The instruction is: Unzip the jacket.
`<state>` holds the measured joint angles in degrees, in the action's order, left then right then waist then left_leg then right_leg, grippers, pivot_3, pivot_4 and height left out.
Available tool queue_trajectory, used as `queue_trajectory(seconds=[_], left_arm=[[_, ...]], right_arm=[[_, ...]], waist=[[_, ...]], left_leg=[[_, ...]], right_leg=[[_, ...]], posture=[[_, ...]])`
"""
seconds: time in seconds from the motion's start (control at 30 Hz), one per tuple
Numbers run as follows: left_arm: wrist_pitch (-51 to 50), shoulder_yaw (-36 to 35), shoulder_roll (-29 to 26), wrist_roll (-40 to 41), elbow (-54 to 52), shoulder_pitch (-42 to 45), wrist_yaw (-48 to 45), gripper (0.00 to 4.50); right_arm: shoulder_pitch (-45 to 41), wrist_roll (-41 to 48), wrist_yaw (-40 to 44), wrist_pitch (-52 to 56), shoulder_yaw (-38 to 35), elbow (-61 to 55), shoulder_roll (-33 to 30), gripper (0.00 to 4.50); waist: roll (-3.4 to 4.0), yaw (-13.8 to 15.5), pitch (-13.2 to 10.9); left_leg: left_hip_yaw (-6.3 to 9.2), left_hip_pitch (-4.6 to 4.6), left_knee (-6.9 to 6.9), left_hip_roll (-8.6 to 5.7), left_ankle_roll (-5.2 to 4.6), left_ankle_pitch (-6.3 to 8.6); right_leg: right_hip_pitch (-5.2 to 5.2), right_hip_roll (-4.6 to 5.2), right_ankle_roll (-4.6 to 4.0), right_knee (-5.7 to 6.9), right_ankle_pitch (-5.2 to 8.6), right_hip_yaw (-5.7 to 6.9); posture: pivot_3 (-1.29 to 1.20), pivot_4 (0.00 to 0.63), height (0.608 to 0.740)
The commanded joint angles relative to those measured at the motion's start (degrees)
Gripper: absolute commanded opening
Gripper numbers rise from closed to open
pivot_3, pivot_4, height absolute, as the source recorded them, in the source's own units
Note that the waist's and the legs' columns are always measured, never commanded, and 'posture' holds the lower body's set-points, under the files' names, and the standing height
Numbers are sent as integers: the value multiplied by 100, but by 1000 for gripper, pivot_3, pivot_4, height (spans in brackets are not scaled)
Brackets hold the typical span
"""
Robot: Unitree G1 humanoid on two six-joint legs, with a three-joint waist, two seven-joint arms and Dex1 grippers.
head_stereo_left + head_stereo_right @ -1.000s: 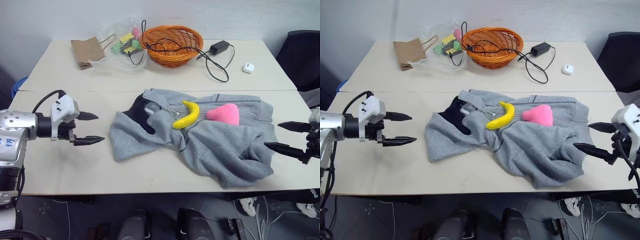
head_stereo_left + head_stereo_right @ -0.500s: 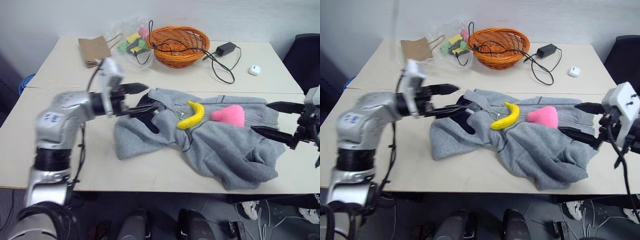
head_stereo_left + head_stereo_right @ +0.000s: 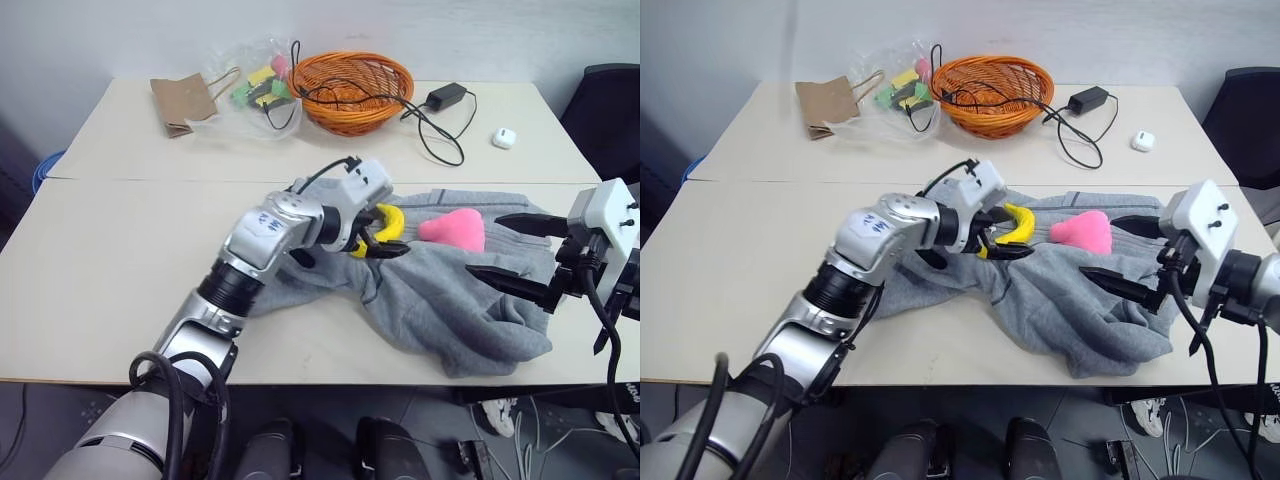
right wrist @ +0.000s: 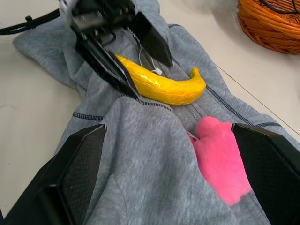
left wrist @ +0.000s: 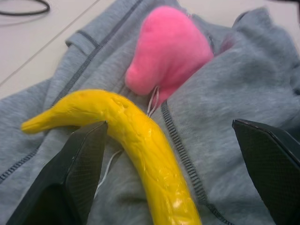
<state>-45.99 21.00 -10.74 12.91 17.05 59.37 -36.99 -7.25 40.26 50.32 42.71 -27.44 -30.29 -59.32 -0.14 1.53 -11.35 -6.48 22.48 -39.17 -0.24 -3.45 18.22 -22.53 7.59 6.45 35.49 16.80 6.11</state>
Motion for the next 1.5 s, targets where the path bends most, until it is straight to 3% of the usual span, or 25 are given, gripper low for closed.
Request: queue_trajectory(seconds=[0.03, 0.43, 0.67, 0.83, 1.0, 1.17, 1.33, 1.47, 1.5], left_arm=[[145, -201, 281, -144, 71, 132, 269, 4077], [-318, -491, 431, -99, -306, -67, 384, 694], [-1064, -1585, 188, 388, -1588, -201, 694, 653], [-1336, -2589, -305, 494, -2268, -306, 1188, 653], [-1458, -3561, -1219, -155, -2380, -902, 2276, 653], [-1409, -4355, -2244, -601, -2159, -2127, 2719, 653], [-1075, -4695, -2606, -635, -1849, -2908, 2701, 653], [-1215, -4904, -2539, -487, -1903, -3231, 2675, 653], [-1236, -4933, -2522, -467, -1940, -3282, 2681, 1387]], right_arm=[[130, 80, -51, -34, -204, -279, 64, 4500], [336, -54, -11, -281, -258, -159, 21, 4500], [-56, -160, -132, -483, 185, 65, 112, 4500], [-617, -418, -151, -685, 740, 522, 181, 4500], [-1225, -508, -196, -744, 1384, 679, 537, 4500], [-1537, 503, 339, -335, 1557, 182, 753, 4500], [-1608, 940, 972, -137, 1818, -143, 573, 4500], [-1825, 664, 1019, -243, 2135, 59, 693, 4500], [-1862, 573, 993, -280, 2182, 142, 721, 4500]], waist=[[0, 2, 0], [-1, 8, -1], [-1, -4, -1], [-1, -32, 0], [0, -43, 0], [-3, -65, -2], [-37, 45, 4], [-55, 61, 10], [-55, 47, 10]], left_leg=[[2, 2, 0, 0, 0, 0], [13, 8, -2, -3, -3, -1], [16, 8, -2, 0, 0, -2], [16, 6, -2, 1, 4, -4], [12, -4, 2, 5, 13, -6], [13, 0, 11, 4, 18, -4], [46, 6, 1, -4, 16, 0], [54, 7, 1, -13, 45, 21], [54, 7, 1, -12, 47, 21]], right_leg=[[0, 2, 0, -1, 0, 0], [3, 7, 1, -5, -1, -1], [3, 10, 1, -5, -1, -2], [5, 5, 1, -4, -1, -1], [4, 0, 1, 1, 0, -1], [-4, -4, 0, -2, 0, 5], [10, 20, -1, -7, 0, 4], [11, 59, -1, -12, -1, 8], [10, 60, -1, -10, -1, 10]], posture=[[0, 150, 740], [0, 150, 740], [0, 150, 740], [0, 150, 740], [0, 150, 740], [0, 150, 740], [0, 150, 740], [0, 150, 740], [0, 150, 740]])
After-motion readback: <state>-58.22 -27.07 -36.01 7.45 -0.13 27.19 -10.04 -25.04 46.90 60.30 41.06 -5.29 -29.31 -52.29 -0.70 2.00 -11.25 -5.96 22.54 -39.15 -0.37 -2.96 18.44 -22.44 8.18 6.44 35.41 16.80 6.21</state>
